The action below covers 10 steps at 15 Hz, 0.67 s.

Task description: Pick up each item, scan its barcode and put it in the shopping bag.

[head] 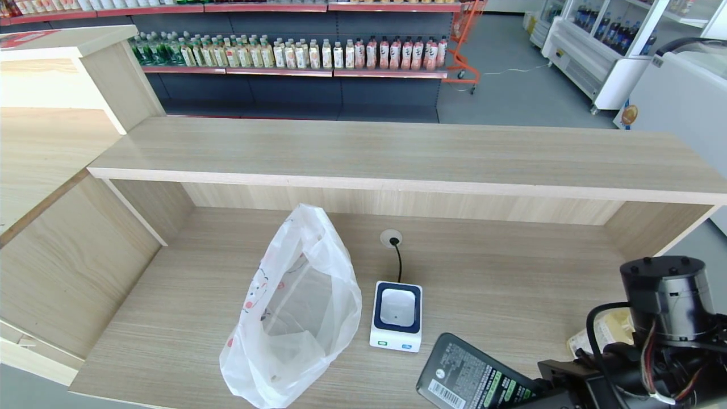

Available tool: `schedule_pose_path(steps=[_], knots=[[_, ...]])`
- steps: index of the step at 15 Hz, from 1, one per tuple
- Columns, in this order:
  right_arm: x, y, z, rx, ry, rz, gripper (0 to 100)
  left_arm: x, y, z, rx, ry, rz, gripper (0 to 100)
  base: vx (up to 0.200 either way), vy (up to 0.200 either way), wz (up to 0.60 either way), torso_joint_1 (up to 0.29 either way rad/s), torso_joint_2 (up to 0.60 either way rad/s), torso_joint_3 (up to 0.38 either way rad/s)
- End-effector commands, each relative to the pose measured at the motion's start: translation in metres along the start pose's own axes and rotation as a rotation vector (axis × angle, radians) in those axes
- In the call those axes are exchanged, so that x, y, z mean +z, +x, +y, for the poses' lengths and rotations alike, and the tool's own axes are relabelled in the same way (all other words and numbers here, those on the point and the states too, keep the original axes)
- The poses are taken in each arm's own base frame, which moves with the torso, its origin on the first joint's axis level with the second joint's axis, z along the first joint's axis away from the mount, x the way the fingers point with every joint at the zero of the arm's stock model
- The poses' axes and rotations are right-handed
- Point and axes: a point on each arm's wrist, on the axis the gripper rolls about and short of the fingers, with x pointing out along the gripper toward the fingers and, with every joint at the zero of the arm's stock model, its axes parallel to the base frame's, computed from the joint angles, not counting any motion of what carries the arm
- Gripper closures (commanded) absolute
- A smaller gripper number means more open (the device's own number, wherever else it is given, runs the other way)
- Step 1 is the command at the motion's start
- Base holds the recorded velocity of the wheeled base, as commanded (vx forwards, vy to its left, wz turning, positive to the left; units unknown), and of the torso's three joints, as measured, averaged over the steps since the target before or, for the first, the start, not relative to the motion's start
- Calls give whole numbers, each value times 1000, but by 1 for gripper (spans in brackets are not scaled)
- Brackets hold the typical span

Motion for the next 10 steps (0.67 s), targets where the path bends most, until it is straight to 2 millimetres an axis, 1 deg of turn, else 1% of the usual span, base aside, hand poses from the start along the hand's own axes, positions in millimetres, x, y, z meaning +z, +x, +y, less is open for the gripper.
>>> schedule_pose_path(steps=[1, 2, 3, 5, 6, 7, 8, 9, 10], knots=[[0, 0, 0, -1, 3, -2, 100, 0, 0, 0, 0, 0, 0, 0, 0, 0, 0, 0, 0, 0], [1, -1, 0, 3, 23, -3, 100, 0, 0, 0, 0, 0, 0, 0, 0, 0, 0, 0, 0, 0], [1, -2, 0, 10, 121, -2, 100, 0, 0, 0, 0, 0, 0, 0, 0, 0, 0, 0, 0, 0], [-2, -10, 0, 30, 508, 44, 100, 0, 0, 0, 2, 0, 0, 0, 0, 0, 0, 0, 0, 0], [-4, -16, -5, 29, 634, 84, 100, 0, 0, 0, 0, 0, 0, 0, 0, 0, 0, 0, 0, 0], [-11, -37, -14, 31, 781, 221, 100, 0, 0, 0, 0, 0, 0, 0, 0, 0, 0, 0, 0, 0], [-5, -56, -11, 40, 972, 329, 100, 0, 0, 0, 0, 0, 0, 0, 0, 0, 0, 0, 0, 0], [3, -64, -10, 26, 1142, 378, 100, 0, 0, 0, 0, 0, 0, 0, 0, 0, 0, 0, 0, 0], [3, -69, -9, 6, 1277, 420, 100, 0, 0, 0, 0, 0, 0, 0, 0, 0, 0, 0, 0, 0]])
